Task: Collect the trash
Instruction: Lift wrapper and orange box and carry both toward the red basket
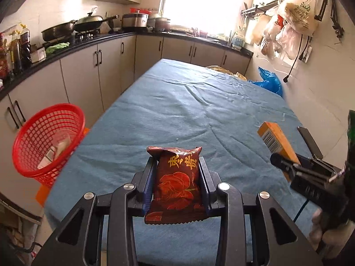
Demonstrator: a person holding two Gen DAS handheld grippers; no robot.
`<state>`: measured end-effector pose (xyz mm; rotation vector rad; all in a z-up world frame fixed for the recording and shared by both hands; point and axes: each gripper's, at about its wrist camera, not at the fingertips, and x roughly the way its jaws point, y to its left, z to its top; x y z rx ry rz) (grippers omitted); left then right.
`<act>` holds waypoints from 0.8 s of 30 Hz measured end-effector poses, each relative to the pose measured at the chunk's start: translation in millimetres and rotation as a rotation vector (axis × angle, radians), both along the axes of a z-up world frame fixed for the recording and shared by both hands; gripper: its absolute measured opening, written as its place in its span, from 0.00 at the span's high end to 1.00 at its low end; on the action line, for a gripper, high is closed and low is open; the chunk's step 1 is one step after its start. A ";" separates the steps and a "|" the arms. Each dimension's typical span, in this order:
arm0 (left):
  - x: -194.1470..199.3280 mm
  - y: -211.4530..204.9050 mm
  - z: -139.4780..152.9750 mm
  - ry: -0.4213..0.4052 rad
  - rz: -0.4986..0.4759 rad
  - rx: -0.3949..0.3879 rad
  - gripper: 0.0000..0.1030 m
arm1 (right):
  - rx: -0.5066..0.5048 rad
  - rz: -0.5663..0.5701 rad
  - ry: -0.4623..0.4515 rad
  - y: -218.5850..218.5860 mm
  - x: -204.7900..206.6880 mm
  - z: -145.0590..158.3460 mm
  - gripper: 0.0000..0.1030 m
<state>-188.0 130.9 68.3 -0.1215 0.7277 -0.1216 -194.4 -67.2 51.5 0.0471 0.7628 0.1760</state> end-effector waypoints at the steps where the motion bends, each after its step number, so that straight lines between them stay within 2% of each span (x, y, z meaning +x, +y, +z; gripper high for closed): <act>1: -3.0 2.8 0.4 -0.006 0.006 0.000 0.67 | -0.012 0.004 -0.014 7.4 -5.7 0.5 0.51; 12: -16.0 28.6 -2.6 -0.022 0.047 -0.026 0.67 | -0.037 0.013 -0.024 29.0 -23.7 -6.7 0.51; 20: -17.4 28.6 -9.3 -0.018 0.037 -0.014 0.67 | -0.075 0.004 0.044 33.1 -18.0 -24.3 0.51; 23: -13.7 29.7 -15.6 0.006 0.038 -0.019 0.67 | -0.070 0.008 0.087 31.4 -12.2 -33.3 0.51; 24: -12.8 29.9 -18.0 0.013 0.038 -0.021 0.67 | -0.045 0.015 0.132 27.2 -5.4 -41.1 0.50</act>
